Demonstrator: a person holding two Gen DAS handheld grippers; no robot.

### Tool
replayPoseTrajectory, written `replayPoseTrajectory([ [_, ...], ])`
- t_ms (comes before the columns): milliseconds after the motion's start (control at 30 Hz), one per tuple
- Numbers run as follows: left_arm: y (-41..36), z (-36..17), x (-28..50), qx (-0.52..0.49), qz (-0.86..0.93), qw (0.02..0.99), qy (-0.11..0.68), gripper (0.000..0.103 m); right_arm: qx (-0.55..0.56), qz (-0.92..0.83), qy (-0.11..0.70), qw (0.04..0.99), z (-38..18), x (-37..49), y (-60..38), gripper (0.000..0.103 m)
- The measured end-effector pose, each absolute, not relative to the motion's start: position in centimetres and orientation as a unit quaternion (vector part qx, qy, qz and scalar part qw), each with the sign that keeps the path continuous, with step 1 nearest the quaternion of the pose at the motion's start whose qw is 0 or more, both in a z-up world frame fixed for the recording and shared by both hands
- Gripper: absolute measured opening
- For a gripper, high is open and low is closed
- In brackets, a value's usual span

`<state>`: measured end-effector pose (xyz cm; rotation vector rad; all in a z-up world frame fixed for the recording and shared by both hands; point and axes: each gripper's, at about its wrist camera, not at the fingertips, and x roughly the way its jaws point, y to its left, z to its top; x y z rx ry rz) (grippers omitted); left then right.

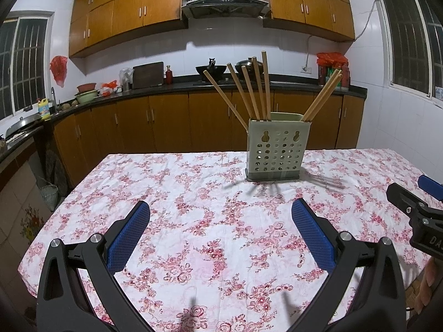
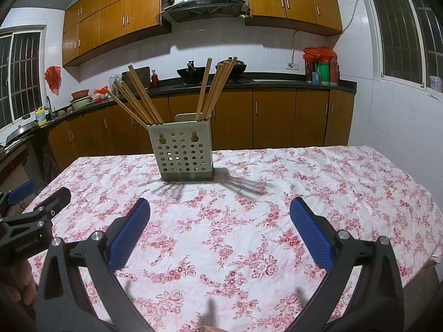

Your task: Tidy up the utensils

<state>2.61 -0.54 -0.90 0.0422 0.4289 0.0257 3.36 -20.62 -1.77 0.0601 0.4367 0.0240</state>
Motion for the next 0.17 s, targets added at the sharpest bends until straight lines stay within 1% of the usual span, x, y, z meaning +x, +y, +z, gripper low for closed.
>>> replayPoseTrajectory([
  [167,-0.29,-0.78,2.8,0.019,0.012,0.976,0.215,0.101,0.03,0.012,0.217,0.976,-1.75,3.42,-20.69,0.099],
])
